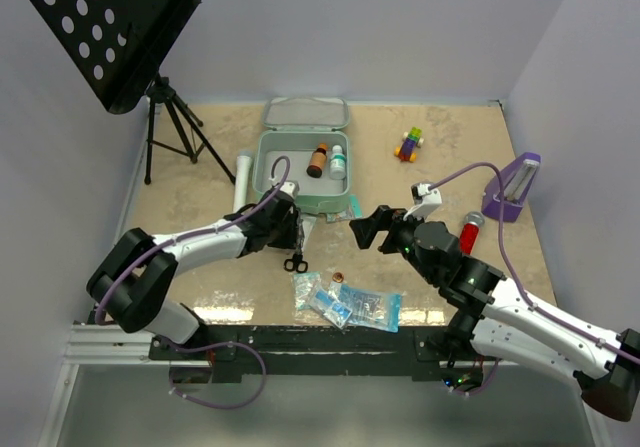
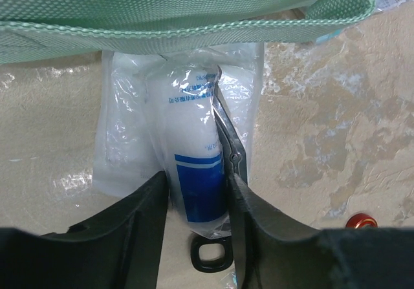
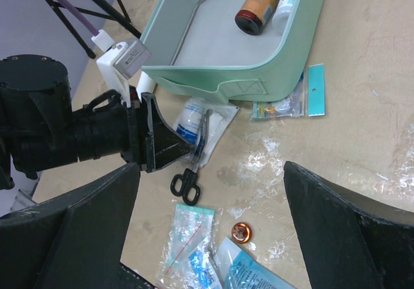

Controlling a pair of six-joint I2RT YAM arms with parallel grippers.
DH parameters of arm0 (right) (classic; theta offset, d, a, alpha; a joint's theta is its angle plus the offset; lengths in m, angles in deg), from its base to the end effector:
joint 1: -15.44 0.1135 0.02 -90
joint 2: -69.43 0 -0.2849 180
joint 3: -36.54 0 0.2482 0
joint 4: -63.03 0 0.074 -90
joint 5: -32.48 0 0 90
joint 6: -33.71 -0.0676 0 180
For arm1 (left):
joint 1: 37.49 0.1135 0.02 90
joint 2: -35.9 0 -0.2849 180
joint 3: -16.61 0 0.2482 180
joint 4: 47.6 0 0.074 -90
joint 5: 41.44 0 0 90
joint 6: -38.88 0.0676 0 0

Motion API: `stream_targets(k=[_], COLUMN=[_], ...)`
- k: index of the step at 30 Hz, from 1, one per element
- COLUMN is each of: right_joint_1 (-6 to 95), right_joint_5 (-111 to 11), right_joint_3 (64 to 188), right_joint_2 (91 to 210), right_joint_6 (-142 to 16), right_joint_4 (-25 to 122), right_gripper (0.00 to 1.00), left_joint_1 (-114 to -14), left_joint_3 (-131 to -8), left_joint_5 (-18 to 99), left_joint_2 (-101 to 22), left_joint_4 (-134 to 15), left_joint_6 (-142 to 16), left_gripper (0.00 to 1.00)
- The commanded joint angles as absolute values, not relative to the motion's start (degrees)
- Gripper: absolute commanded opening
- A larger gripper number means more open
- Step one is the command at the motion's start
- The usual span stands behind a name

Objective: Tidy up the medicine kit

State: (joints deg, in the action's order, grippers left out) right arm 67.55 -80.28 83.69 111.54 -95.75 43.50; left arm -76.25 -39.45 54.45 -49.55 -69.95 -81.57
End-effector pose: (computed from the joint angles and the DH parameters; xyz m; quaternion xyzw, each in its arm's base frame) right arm 0.1360 0.1322 0.2922 0.0347 0.7837 0.3214 0.5304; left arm 0.2391 -0.1831 0.1648 0.0516 0.9423 -0.1459 0.2969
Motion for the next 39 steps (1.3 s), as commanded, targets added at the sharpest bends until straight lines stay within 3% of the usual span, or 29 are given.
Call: stream_targets(k=[1,7,15,23,28,39], right_joint_1=[67.64,67.64,67.73,67.64,67.64,67.64], right_joint_5=[-79.58,-79.67,-79.75,-80.19,-80.98,-79.14], right_joint_3=[83.49,83.83,83.13,83.49,83.75,84.10], right_joint_2=[111.00,110.30,109.51,109.51,110.21,111.97], right_joint_6=[-96.19,-96.10,-96.37,-95.75,-94.79,-93.56], right_joint_4=[44.82,44.21,45.08,45.17,46.05,47.90], right_gripper=[0.98,0.98,0.98,0.98,0.98,0.98], left_joint_1=[-76.60,-76.60,-76.43,-70.99,-65.18,-62.36], left_joint_3=[-41.42,-43.96,-51.33,-71.36,-77.70,-93.79], left_joint_5=[54.10,53.75,58.57,58.85,53.93,51.20], left_joint_2=[-47.69,-39.96,-27.82,-47.48,-59.35,-82.29], left_joint_4=[-68.09,-73.96,-82.59,-82.86,-79.34,-78.90], left_joint_6=[-81.70,-81.61,-79.34,-74.40,-76.16,-74.14], left_gripper=[0.40,0.27,0.28,0.27,0.26,0.25])
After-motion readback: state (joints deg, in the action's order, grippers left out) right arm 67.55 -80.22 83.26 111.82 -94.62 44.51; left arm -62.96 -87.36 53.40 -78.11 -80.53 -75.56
